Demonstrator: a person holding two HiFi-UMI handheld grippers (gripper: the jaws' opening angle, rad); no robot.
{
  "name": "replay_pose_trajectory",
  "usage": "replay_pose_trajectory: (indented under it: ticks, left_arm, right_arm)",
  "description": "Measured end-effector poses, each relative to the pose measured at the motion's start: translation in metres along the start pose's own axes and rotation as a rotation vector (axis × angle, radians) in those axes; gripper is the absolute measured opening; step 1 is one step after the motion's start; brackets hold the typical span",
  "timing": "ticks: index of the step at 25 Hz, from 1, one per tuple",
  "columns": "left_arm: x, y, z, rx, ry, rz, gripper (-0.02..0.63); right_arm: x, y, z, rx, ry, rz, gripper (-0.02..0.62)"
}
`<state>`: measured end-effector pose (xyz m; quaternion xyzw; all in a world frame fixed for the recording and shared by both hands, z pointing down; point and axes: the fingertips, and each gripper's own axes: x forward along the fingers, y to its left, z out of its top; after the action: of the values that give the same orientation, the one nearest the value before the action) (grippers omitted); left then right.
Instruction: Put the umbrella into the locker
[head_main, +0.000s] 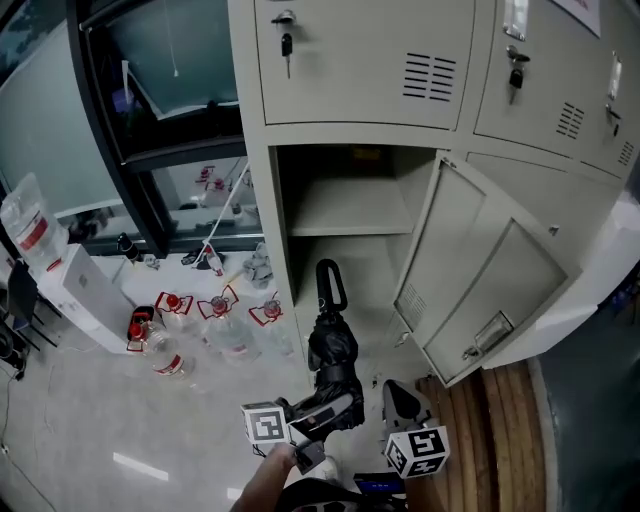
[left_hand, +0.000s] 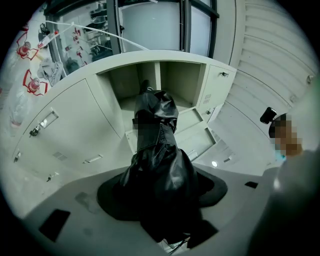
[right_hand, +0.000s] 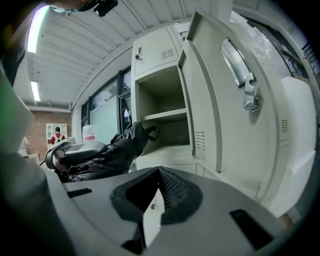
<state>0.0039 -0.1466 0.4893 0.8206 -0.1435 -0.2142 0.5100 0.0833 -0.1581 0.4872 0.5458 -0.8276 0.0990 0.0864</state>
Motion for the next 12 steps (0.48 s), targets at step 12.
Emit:
replay_pose_trajectory:
  ticks: [12]
  left_arm:
    - [0.016, 0.031, 0.032, -0.064, 0.034, -0.018, 0.268]
  right_arm:
    - [0.036, -0.004, 0.011, 0.000, 0.001, -0.040, 0.000]
